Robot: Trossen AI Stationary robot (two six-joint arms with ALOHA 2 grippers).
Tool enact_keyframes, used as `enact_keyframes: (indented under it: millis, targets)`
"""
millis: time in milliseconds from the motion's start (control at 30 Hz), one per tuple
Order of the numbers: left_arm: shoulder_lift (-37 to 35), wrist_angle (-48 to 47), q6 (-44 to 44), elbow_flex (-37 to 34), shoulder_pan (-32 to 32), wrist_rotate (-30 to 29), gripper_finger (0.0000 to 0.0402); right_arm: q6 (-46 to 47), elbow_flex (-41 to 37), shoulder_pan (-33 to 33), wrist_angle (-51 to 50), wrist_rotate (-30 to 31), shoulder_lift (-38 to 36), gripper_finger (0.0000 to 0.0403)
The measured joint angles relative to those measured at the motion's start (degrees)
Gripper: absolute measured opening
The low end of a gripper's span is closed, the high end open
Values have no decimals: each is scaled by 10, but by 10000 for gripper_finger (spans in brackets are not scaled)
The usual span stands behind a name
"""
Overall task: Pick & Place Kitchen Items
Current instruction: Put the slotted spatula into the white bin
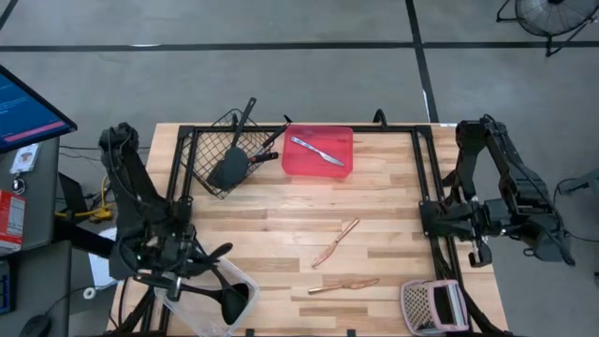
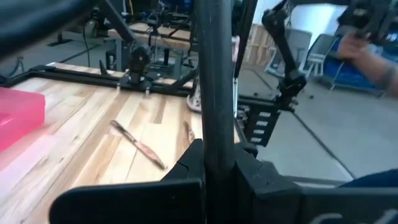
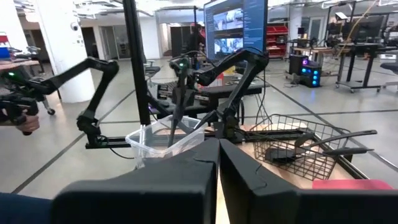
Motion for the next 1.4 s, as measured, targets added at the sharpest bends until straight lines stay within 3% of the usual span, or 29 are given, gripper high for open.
enact_keyframes:
  millis: [467, 667, 833, 1233, 1400]
  targets:
    - [86, 17, -41, 0, 52, -2, 17, 30, 0, -35, 1, 0, 5, 11]
    - [88, 19, -41, 0, 59, 36, 8, 30, 0, -50, 1, 0, 5, 13]
    - [88, 20, -52, 0, 59, 62, 31, 30, 0, -57, 1, 0, 5, 14]
    - [88, 20, -55, 0, 59, 61, 37, 56, 0, -57, 1, 0, 5, 38]
    - [88, 21, -56, 0, 59, 60, 61, 60, 0, -57, 1, 0, 5, 49]
